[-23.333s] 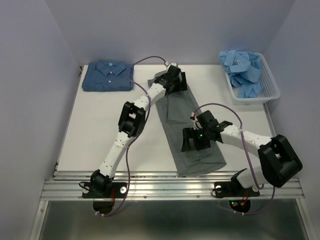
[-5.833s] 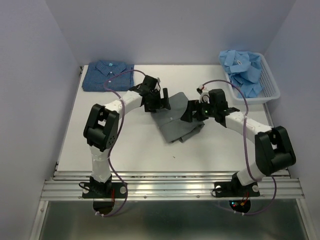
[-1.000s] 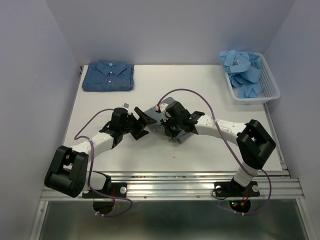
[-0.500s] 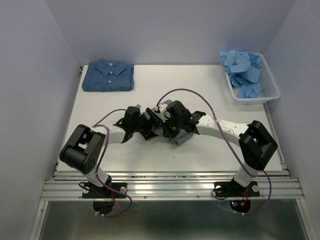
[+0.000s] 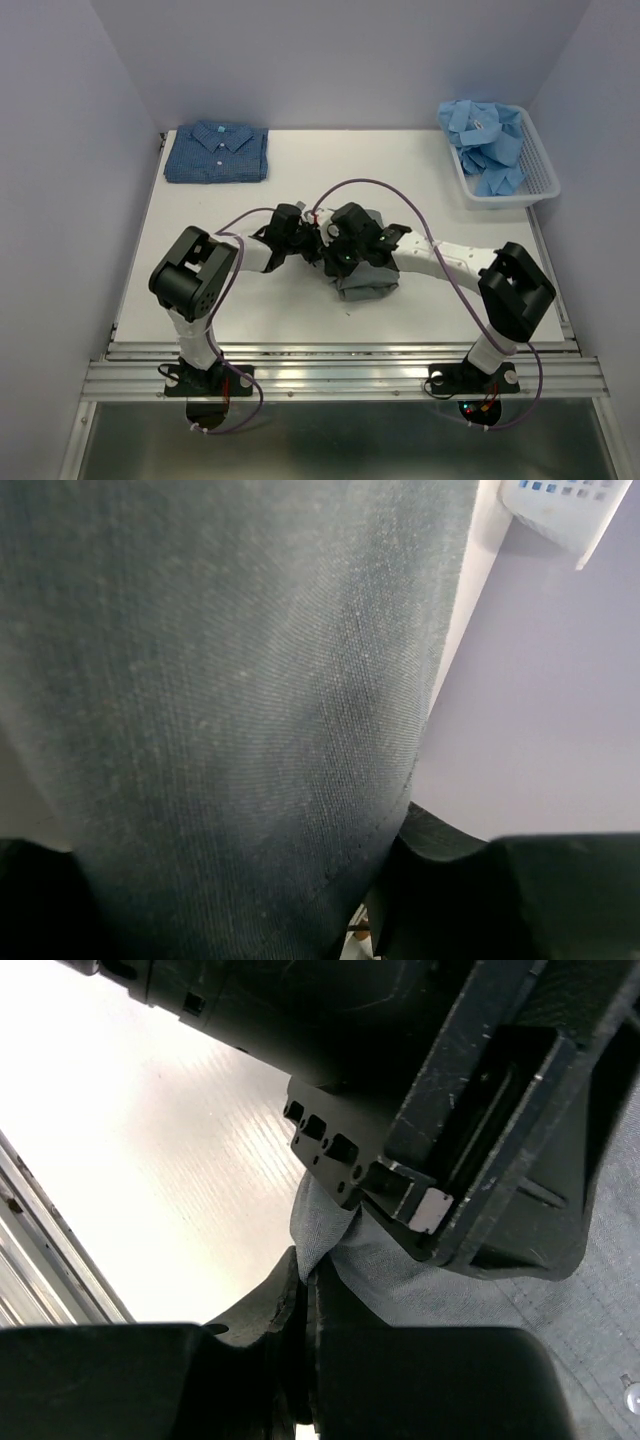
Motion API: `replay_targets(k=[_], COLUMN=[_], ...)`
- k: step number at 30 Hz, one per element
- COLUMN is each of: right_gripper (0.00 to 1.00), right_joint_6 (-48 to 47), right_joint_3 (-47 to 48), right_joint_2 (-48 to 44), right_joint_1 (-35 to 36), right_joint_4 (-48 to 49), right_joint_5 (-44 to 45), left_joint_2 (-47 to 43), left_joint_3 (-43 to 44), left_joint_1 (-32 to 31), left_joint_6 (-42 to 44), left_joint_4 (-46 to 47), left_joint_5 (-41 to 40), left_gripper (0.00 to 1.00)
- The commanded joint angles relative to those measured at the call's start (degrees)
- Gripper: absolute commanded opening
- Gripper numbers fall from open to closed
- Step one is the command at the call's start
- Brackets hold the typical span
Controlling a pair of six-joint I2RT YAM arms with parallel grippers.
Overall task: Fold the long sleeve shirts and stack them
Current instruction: Fold the shirt
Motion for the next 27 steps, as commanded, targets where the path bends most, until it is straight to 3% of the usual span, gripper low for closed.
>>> replay_targets(k=[1, 4, 5, 7, 10, 12, 15, 24, 27], right_gripper=[0.01, 0.16, 0.30, 0.99, 1.00, 1.00, 1.00, 1.00, 1.00], right_joint_6=[-0.4, -0.4, -0.1, 0.9, 2.4, 4.1, 5.8, 7.1, 7.2], right_joint_3=[-0.3, -1.6, -2.0, -2.3, -2.5, -2.9, -3.8, -6.1, -6.6], right_joint_2=[-4.0, -5.6, -6.3, -8.6, -12.6, -14.9, -20.3, -25.1, -26.3], right_joint_1=[0.9, 0.9, 0.9, 0.9, 0.9, 0.9, 0.9, 0.9, 0.9], right_joint_4=[3.1, 3.0, 3.0, 2.5, 2.5, 2.5, 3.1, 3.9, 4.1], right_joint_5=[-1.2, -0.5, -0.2, -0.3, 0.3, 2.4, 6.5, 17.2, 20.0], left_joint_2=[0.3, -0.5, -0.7, -2.4, -4.4, -6.0, -5.5, -5.2, -7.1], left_joint_3=[4.0, 5.8, 6.2, 7.6, 10.0, 13.6, 19.6, 21.3, 22.6], left_joint_1=[-0.1, 0.1, 0.2, 1.1, 2.1, 2.3, 2.3, 2.5, 2.5], left_joint_6=[4.2, 8.7, 10.1, 14.4, 19.1, 23.8, 29.3, 28.1, 30.8], left_joint_4=[2.5, 2.2, 1.8, -1.1, -7.5, -13.6, -27.7, -30.9, -35.1], left_joint_5=[0.3, 0.2, 0.0, -1.2, -4.2, -10.5, -17.6, -18.0, -22.7], left_gripper=[0.00, 0.00, 0.00, 0.00, 0.00, 0.00, 0.00, 0.00, 0.00])
